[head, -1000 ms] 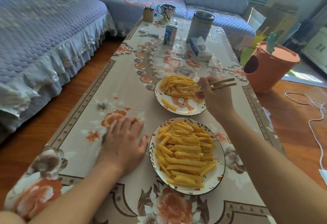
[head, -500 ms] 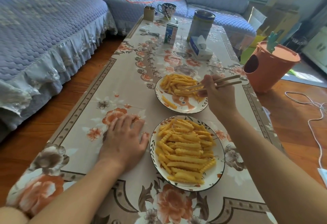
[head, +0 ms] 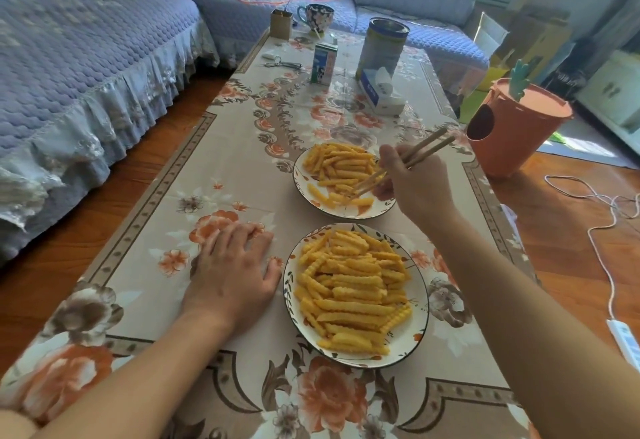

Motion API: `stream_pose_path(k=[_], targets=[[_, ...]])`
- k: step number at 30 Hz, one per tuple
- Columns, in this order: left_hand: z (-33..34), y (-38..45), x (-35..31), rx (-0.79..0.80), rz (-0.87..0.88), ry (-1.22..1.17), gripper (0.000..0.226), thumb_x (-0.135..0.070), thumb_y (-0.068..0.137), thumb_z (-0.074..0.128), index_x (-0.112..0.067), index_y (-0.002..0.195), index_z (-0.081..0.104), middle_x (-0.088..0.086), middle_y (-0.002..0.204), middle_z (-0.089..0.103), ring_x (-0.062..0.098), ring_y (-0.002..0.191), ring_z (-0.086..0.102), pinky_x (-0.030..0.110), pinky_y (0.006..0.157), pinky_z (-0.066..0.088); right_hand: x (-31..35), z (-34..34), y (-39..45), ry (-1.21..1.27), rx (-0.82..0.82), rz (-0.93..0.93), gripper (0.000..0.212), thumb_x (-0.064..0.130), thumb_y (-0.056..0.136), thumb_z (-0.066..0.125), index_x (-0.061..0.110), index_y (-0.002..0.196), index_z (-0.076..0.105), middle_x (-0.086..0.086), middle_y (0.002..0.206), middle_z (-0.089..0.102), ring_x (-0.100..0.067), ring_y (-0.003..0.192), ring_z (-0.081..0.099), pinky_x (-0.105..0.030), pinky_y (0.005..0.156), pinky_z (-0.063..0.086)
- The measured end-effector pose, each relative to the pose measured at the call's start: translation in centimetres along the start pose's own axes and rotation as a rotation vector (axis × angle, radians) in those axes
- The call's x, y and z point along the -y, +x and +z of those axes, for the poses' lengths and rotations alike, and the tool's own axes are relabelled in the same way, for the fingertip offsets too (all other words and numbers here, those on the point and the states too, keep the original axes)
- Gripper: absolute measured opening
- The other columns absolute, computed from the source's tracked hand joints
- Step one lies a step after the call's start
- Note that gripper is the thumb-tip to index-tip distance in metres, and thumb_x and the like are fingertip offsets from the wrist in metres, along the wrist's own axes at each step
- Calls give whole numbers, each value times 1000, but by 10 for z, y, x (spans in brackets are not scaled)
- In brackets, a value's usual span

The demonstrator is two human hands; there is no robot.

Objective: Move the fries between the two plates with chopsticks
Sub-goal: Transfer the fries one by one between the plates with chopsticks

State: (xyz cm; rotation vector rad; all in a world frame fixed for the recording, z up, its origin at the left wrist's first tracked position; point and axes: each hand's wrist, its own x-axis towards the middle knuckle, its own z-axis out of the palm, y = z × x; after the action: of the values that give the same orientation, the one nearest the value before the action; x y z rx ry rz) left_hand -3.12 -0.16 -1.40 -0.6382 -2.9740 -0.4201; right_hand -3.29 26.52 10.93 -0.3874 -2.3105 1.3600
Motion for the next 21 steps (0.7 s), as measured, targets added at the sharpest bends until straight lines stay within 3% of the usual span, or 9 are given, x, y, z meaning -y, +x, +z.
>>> stream_pose_path(k=[7, 14, 21], targets=[[2, 1, 2, 8, -3, 18, 53, -53, 93, 30, -32, 137, 50, -1, 145, 46, 23, 141, 33, 47, 121, 24, -18, -11, -6, -2, -48, 32, 29, 29, 105, 56, 15, 83, 68, -15, 67, 70, -25, 54, 71, -39, 58, 63], [1, 1, 0, 24, -22, 18, 57, -55, 92, 28, -32, 140, 49, 0, 147, 46, 24, 142, 34, 49, 121, 25, 5, -39, -22, 132, -113, 16, 39, 31, 107, 51, 7, 80, 64, -10, 58, 66, -21, 47, 67, -36, 50, 61], [-1, 0, -2, 22, -24, 27, 59, -56, 91, 28, -31, 139, 51, 1, 145, 48, 24, 140, 36, 48, 121, 26, 57, -74, -76, 111, 120, 31, 44, 31, 106, 48, 1, 79, 63, -14, 56, 66, -31, 49, 68, -39, 51, 61]])
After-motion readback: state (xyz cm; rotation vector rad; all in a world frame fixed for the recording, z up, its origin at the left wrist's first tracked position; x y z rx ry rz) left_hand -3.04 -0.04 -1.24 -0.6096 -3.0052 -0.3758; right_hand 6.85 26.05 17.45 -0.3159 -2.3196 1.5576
